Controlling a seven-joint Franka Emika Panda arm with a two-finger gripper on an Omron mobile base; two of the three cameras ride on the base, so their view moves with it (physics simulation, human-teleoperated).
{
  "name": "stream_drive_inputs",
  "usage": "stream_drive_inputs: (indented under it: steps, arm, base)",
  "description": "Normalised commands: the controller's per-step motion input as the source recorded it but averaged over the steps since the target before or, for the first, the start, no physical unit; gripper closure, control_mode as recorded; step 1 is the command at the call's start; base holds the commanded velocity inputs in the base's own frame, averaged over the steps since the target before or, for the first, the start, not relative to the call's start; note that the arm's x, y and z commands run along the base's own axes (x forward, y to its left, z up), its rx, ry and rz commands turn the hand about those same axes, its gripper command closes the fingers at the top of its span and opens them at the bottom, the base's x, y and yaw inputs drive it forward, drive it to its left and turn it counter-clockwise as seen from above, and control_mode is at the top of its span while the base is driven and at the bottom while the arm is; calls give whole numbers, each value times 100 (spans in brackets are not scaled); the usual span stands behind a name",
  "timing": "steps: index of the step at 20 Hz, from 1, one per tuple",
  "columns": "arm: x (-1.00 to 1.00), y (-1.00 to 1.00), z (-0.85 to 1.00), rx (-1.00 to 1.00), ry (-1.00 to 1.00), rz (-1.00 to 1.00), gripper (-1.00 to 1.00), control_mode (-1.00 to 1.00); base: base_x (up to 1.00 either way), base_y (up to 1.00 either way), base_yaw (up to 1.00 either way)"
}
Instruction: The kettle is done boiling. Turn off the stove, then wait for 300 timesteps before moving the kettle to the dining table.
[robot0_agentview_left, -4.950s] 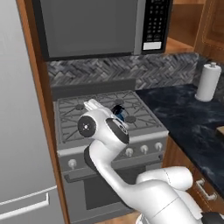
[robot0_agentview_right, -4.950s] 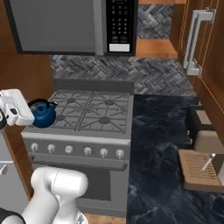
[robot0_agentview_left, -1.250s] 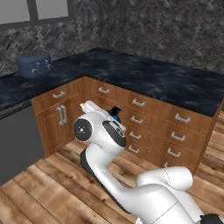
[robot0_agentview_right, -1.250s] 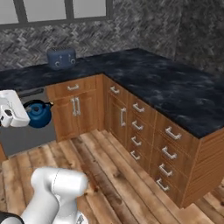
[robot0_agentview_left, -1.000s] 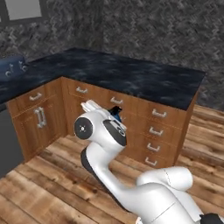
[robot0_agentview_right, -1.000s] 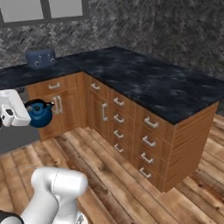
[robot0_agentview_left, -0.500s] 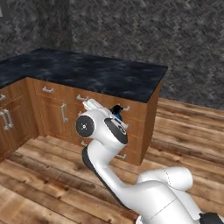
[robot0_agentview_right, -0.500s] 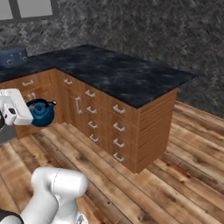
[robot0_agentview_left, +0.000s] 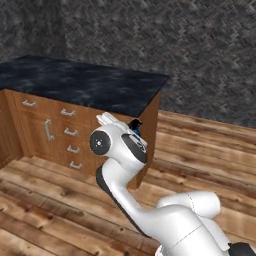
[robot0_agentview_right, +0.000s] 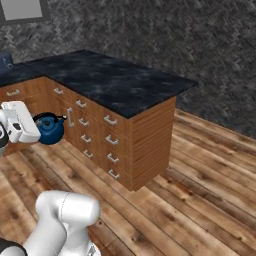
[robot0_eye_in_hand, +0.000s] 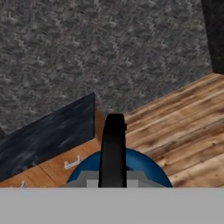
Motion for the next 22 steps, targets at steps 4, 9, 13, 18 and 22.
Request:
stream_drive_inputs:
  steps: [4, 9, 13, 18, 22]
  arm:
    - [0, 0, 0, 0, 0, 0, 100, 100]
    - [0, 0, 0, 0, 0, 0, 100, 100]
    - [0, 0, 0, 0, 0, 0, 100, 100]
    - [0, 0, 0, 0, 0, 0, 100, 100]
    - [0, 0, 0, 0, 0, 0, 100, 100]
  base:
    - [0, -76, 0]
    - [2, -73, 0]
    - [4, -70, 0]
    - [24, -51, 4]
    - [44, -36, 6]
